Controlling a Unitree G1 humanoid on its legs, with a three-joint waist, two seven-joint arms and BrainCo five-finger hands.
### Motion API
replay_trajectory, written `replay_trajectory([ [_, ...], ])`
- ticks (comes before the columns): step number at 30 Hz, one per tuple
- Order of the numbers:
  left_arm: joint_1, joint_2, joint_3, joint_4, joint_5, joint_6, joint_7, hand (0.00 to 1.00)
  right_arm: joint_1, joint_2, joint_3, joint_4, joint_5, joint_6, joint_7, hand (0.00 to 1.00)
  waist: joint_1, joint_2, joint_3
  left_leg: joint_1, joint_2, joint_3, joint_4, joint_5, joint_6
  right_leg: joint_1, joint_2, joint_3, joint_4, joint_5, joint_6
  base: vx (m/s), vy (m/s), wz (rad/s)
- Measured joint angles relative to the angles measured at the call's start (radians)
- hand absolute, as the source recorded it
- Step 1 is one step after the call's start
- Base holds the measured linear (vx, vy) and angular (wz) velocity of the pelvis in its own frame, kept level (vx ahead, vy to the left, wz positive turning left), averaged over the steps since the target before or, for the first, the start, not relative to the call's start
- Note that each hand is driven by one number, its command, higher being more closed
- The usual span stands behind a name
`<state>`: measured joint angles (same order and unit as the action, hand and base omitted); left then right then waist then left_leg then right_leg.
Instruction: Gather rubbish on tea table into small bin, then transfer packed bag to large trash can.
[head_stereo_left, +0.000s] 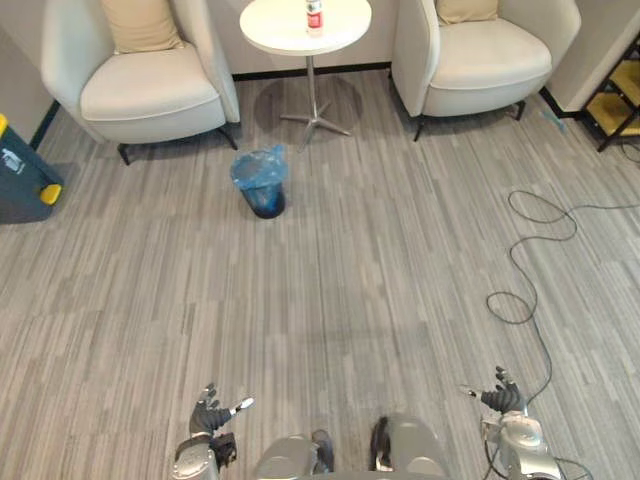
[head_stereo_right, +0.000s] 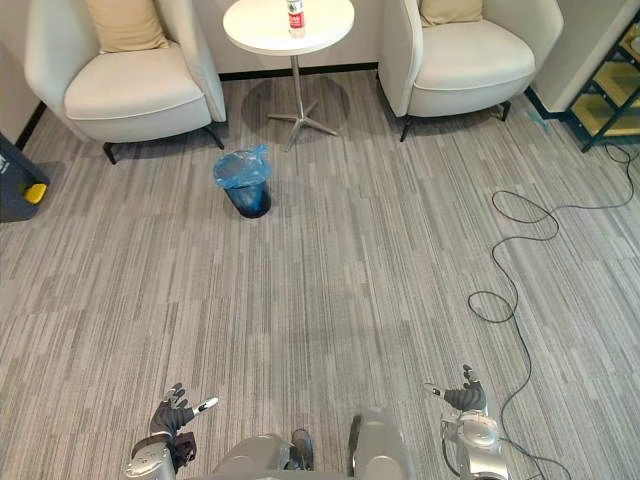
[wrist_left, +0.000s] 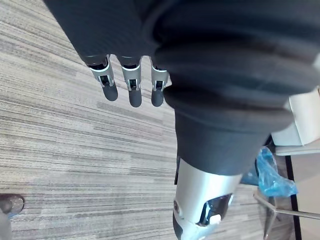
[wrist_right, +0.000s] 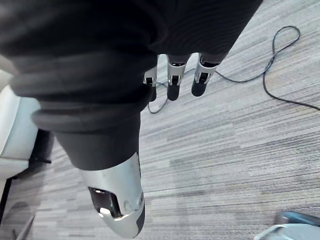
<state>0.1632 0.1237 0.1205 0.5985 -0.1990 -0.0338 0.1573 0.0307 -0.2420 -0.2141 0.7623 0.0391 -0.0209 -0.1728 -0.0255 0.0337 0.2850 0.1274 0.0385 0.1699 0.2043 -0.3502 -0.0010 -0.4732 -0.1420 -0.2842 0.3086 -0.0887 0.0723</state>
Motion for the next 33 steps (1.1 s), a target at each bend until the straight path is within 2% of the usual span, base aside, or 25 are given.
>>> replay_trajectory([
  [1,-0.022,-0.002,-0.003,0.001,-0.004,0.0,0.002,0.0,-0.001,-0.002,-0.005,0.0,0.0,0.001,-0.001,0.0,-0.018,0.0,0.004,0.024,0.014,-0.038,-0.019,-0.015,-0.027,-0.029,0.001,0.033,-0.028,0.099,0.003,0.5,-0.195,0.89],
  [2,-0.04,-0.002,-0.019,0.003,-0.004,0.0,0.004,0.0,-0.006,-0.004,-0.004,-0.003,0.003,0.002,-0.004,0.0,-0.025,0.006,0.007,0.037,0.037,-0.076,-0.001,-0.026,-0.047,-0.048,0.008,0.058,0.068,0.165,-0.043,0.62,-0.291,0.79],
  [3,-0.048,-0.004,-0.029,0.003,-0.004,0.0,0.005,0.0,-0.007,-0.005,-0.004,-0.004,0.004,0.002,-0.004,0.0,-0.027,0.013,0.011,0.037,0.051,-0.092,0.025,-0.026,-0.052,-0.064,0.009,0.05,0.14,0.102,-0.08,0.62,-0.337,0.52],
  [4,-0.052,-0.006,-0.04,0.0,-0.004,0.0,0.005,0.0,-0.026,0.004,-0.003,-0.003,0.01,0.002,-0.003,0.0,-0.023,0.02,0.013,0.0,0.084,-0.106,0.159,-0.01,-0.079,-0.064,0.007,0.027,0.241,0.008,-0.104,0.63,-0.359,0.29],
  [5,-0.053,-0.009,-0.04,0.0,-0.004,0.0,0.005,0.0,-0.033,0.007,-0.002,-0.003,0.01,0.002,-0.003,0.0,-0.025,0.027,0.016,-0.036,0.108,-0.108,0.274,0.011,-0.113,-0.04,0.015,0.009,0.262,-0.032,-0.113,0.65,-0.376,0.37],
  [6,-0.052,-0.018,-0.04,0.0,-0.004,0.001,0.004,0.0,-0.039,0.007,0.003,-0.004,0.013,0.001,-0.003,0.0,-0.021,0.056,0.024,-0.138,0.182,-0.111,0.56,0.122,-0.11,0.048,0.058,-0.026,0.245,-0.085,-0.131,0.67,-0.379,0.2],
  [7,-0.038,-0.019,-0.038,-0.01,-0.003,0.001,0.0,0.0,-0.047,0.006,0.028,-0.003,0.031,0.001,-0.007,0.0,-0.005,0.076,0.026,-0.245,0.263,-0.098,0.834,0.139,-0.074,0.149,0.12,-0.044,0.188,-0.113,-0.146,0.67,-0.367,0.03],
  [9,-0.027,-0.013,-0.038,-0.019,-0.003,0.006,-0.002,0.0,-0.066,0.013,0.055,-0.004,0.042,-0.004,-0.021,0.0,0.027,0.06,0.043,-0.367,0.285,-0.07,1.032,0.101,-0.012,0.314,0.166,-0.04,0.074,-0.127,-0.167,0.65,-0.277,-0.14],
  [11,-0.025,-0.014,-0.038,-0.038,-0.003,0.009,-0.002,0.0,-0.079,0.012,0.056,-0.004,0.059,-0.009,-0.035,0.0,0.048,0.026,0.058,-0.453,0.232,-0.027,0.992,0.088,-0.004,0.442,0.169,-0.017,-0.039,-0.126,-0.166,0.68,-0.217,-0.08],
  [12,-0.022,-0.014,-0.033,-0.057,-0.003,0.008,-0.002,0.0,-0.1,0.003,0.056,-0.002,0.073,-0.011,-0.043,0.0,0.07,0.024,0.061,-0.536,0.166,0.01,0.852,0.088,-0.004,0.538,0.172,-0.008,-0.132,-0.126,-0.166,0.6,-0.153,-0.11],
  [14,-0.019,-0.016,-0.02,-0.062,-0.003,0.008,-0.001,0.0,-0.117,-0.006,0.058,0.01,0.072,-0.011,-0.042,0.0,0.098,0.02,0.063,-0.583,0.111,0.035,0.628,0.095,-0.014,0.599,0.17,0.023,-0.191,-0.127,-0.165,0.6,-0.079,-0.43],
  [16,-0.005,-0.028,0.007,-0.069,-0.003,0.008,0.0,0.0,-0.143,-0.014,0.075,0.019,0.071,-0.011,-0.042,0.0,0.133,0.02,0.066,-0.605,0.038,0.028,0.266,0.184,-0.061,0.673,0.156,0.084,-0.244,-0.151,-0.127,0.61,0.045,-0.99],
  [17,0.016,-0.035,0.011,-0.069,-0.003,0.008,0.003,0.0,-0.143,-0.019,0.075,0.023,0.069,-0.01,-0.042,0.0,0.155,0.029,0.065,-0.594,0.026,0.023,0.083,0.258,-0.075,0.727,0.161,0.115,-0.264,-0.181,-0.104,0.64,0.106,-0.93],
  [18,0.026,-0.037,0.01,-0.069,-0.003,0.007,0.004,0.0,-0.141,-0.023,0.075,0.029,0.068,-0.01,-0.043,0.0,0.157,0.044,0.062,-0.588,0.031,0.027,0.024,0.274,-0.074,0.76,0.176,0.13,-0.274,-0.196,-0.098,0.84,0.205,-0.71],
  [19,0.043,-0.03,0.02,-0.062,-0.003,0.008,0.005,0.0,-0.136,-0.011,0.076,0.045,0.068,-0.005,-0.045,0.0,0.158,0.038,0.057,-0.586,0.028,0.024,0.059,0.386,0.009,0.818,0.169,0.154,-0.273,-0.247,-0.094,0.73,0.187,-0.31],
  [20,0.035,-0.033,0.038,-0.059,-0.003,0.008,0.009,0.0,-0.129,-0.001,0.075,0.049,0.065,0.002,-0.044,0.0,0.161,0.005,0.052,-0.6,0.011,0.036,0.13,0.395,0.037,0.826,0.137,0.152,-0.236,-0.266,-0.076,0.9,0.23,-0.09],
  [21,0.025,-0.045,0.046,-0.059,-0.003,0.008,0.018,0.0,-0.106,0.0,0.071,0.05,0.063,0.004,-0.045,0.0,0.16,-0.022,0.046,-0.614,-0.007,0.044,0.206,0.35,0.1,0.786,0.104,0.152,-0.103,-0.278,-0.055,0.62,0.138,0.16],
  [22,0.022,-0.045,0.046,-0.058,-0.003,0.008,0.018,0.0,-0.096,0.002,0.071,0.05,0.063,0.004,-0.045,0.0,0.157,-0.039,0.046,-0.612,-0.018,0.046,0.237,0.31,0.11,0.754,0.088,0.154,-0.007,-0.274,-0.048,0.76,0.161,0.3],
  [24,0.006,-0.028,0.045,-0.045,-0.003,0.015,0.02,0.0,-0.074,0.011,0.069,0.056,0.059,0.005,-0.045,0.0,0.135,-0.07,0.044,-0.553,-0.051,0.013,0.318,0.193,0.126,0.547,0.041,0.19,0.556,-0.149,0.164,0.87,0.139,0.5],
  [25,0.002,-0.024,0.041,-0.045,-0.003,0.02,0.02,0.0,-0.069,0.012,0.069,0.057,0.049,0.008,-0.045,0.0,0.122,-0.073,0.045,-0.501,-0.064,-0.007,0.321,0.156,0.13,0.482,0.02,0.182,0.72,-0.151,0.154,0.82,0.091,0.63],
  [26,0.004,-0.019,0.038,-0.045,-0.003,0.023,0.022,0.0,-0.066,0.02,0.071,0.057,0.036,0.008,-0.045,0.0,0.108,-0.07,0.047,-0.401,-0.074,-0.023,0.289,0.125,0.135,0.419,-0.014,0.142,0.836,-0.174,0.083,0.52,0.033,0.45],
  [28,0.009,-0.015,0.037,-0.047,-0.003,0.023,0.025,0.0,-0.065,0.031,0.084,0.044,0.029,0.003,-0.044,0.0,0.095,-0.061,0.046,-0.253,-0.069,-0.049,0.204,0.099,0.125,0.319,-0.04,0.084,0.812,-0.21,-0.009,0.68,-0.001,0.3],
  [30,0.002,-0.008,0.03,-0.049,-0.004,0.021,0.024,0.0,-0.065,0.031,0.108,0.034,0.028,-0.003,-0.042,0.0,0.079,-0.049,0.041,-0.167,-0.052,-0.088,0.149,0.075,0.108,0.207,-0.028,0.058,0.629,-0.219,-0.022,0.63,-0.078,0.44],
  [32,-0.02,0.0,0.026,-0.041,-0.004,0.021,0.023,0.0,-0.066,0.031,0.108,0.037,0.028,-0.001,-0.041,0.0,0.067,-0.043,0.044,-0.113,-0.035,-0.131,0.133,0.045,0.086,0.145,0.018,0.09,0.306,-0.185,0.001,0.47,-0.135,0.62],
  [33,-0.041,0.002,0.027,-0.031,-0.004,0.021,0.024,0.0,-0.051,0.03,0.104,0.037,0.028,0.002,-0.041,0.0,0.061,-0.046,0.044,-0.077,-0.03,-0.163,0.118,0.031,0.068,0.122,0.041,0.162,0.076,-0.099,0.014,0.63,-0.257,0.98],
])
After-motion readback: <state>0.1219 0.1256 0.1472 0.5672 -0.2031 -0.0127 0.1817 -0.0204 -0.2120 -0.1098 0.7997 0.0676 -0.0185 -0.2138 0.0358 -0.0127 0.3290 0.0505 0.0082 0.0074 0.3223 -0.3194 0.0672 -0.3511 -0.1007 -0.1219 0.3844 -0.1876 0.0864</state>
